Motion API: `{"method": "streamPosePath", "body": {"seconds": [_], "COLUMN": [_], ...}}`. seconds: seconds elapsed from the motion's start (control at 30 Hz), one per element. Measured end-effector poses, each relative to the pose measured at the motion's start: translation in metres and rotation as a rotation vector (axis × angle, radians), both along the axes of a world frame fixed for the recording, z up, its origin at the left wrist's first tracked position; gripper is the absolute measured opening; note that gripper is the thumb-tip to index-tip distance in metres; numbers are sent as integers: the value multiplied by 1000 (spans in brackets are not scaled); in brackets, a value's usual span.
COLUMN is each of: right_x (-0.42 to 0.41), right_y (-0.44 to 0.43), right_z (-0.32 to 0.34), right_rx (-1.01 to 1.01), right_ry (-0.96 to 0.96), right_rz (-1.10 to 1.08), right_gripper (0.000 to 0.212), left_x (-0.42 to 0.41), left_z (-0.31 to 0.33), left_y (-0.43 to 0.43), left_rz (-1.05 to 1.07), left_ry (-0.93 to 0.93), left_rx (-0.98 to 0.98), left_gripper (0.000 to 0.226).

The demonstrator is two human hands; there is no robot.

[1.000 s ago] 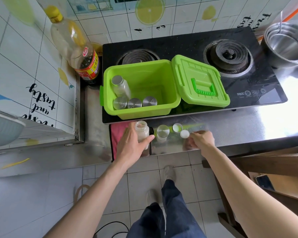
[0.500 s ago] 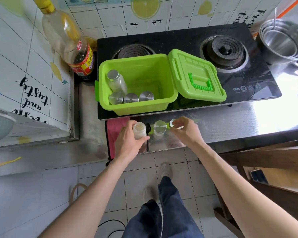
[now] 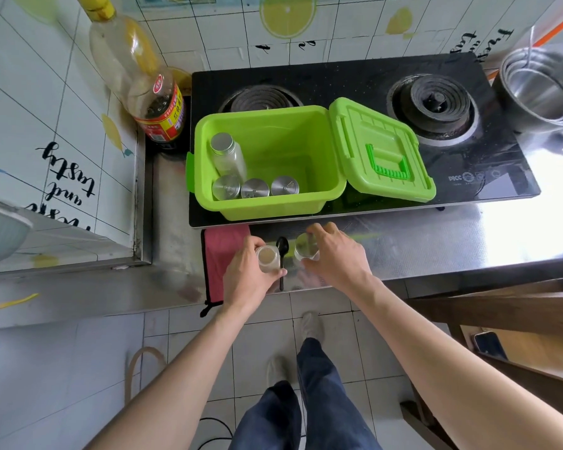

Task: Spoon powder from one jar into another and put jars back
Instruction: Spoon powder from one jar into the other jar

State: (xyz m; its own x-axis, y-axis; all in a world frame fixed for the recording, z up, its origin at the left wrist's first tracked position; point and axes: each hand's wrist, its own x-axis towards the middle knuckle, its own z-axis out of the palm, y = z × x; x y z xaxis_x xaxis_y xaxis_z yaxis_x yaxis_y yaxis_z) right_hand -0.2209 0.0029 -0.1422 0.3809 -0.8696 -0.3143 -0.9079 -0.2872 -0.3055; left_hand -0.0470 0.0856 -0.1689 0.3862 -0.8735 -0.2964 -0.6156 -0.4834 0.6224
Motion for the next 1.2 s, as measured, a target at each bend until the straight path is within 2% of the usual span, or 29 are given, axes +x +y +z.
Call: {"method": "streamPosePath", "body": {"seconds": [0.13, 0.23, 0.37, 0.47, 0.6, 0.8, 0.93, 1.03, 1.2], "right_x": [0, -1, -5, -8, -14, -15, -12, -14, -19], "right_y": [-2, -4, -5, -5, -3, 5, 6, 3, -1], "right_z": [1, 5, 15, 29, 47, 60, 66, 68, 71], "right_rx": [-65, -86, -89, -72, -97, -180, -157, -143, -188], "right_ry": [-6, -26, -43, -65, -117, -103, -75, -44, -53], "right_rz": [24, 15, -12, -22, -4, -26, 13, 67, 127], "right_gripper": [51, 51, 48, 47, 48, 61, 55, 49, 51], "left_x": [1, -1, -13, -25, -35, -43, -46, -49, -52], "left_z": [0, 11, 26, 35, 47, 59, 60, 63, 68], "left_y": [0, -2, -12, -20, -23, -19, -16, -15, -19], "left_rz": [-44, -129, -249, -290, -235, -187, -207, -228, -226], "left_ry": [-23, -119, -202, -198, -85, -37, -35, -32, 25], "left_rx": [-28, -144, -226, -260, -278, -283, -232, -223, -210], "left_gripper": [88, 96, 84, 70, 54, 50, 58, 76, 90]}}
